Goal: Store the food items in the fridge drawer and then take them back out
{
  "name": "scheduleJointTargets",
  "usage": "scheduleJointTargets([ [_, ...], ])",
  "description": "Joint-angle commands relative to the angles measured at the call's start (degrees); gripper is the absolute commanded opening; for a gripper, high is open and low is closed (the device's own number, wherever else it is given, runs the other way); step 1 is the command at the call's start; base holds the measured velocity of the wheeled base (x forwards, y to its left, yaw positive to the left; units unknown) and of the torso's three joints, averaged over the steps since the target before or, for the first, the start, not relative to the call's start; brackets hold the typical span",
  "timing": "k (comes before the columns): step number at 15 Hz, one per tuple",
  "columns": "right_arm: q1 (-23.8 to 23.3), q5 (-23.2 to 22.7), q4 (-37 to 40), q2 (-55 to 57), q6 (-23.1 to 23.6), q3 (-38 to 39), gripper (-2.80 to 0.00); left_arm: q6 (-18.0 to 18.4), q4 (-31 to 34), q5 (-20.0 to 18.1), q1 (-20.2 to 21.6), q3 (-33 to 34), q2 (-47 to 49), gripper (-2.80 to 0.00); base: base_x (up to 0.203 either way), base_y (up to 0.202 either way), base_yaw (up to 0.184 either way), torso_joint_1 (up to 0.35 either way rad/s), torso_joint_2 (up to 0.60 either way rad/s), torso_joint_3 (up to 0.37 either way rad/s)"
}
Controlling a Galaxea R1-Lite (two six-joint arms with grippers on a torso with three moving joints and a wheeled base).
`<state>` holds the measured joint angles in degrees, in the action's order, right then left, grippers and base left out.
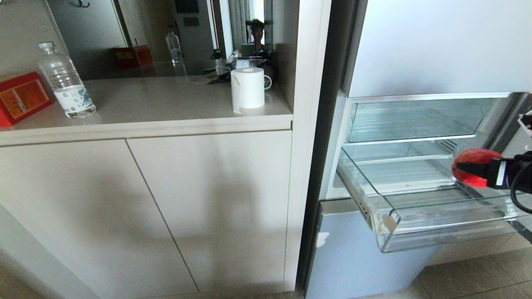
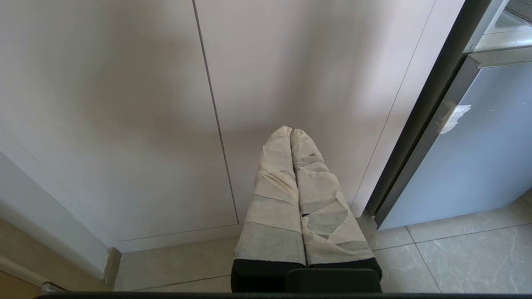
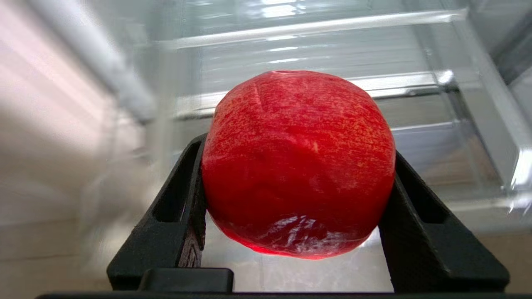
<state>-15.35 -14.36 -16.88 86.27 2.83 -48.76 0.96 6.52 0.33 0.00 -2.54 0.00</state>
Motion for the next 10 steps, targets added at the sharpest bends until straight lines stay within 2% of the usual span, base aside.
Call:
scheduleJointTargets([
  [1,2.28,3.28,0.05,13.36,0.02,-7.58,-2.80,0.00,-0.02,0.02,0.00,-0.01,0.09,-2.80,0.000,0.000,0.000,0.000,0.00,0.000],
  [5,2.89,7.62,-0.03,26.39,-0.13,-19.10,-2.80,0.00,0.07,0.02,0.00,-0.01,0.09,-2.80,0.000,0.000,0.000,0.000,0.00,0.000],
  [10,2.91,9.74,0.01,37.74,0.10,-28.79,-2.80,0.00,-0.02,0.03,0.00,-0.01,0.09,-2.80,0.000,0.000,0.000,0.000,0.00,0.000],
])
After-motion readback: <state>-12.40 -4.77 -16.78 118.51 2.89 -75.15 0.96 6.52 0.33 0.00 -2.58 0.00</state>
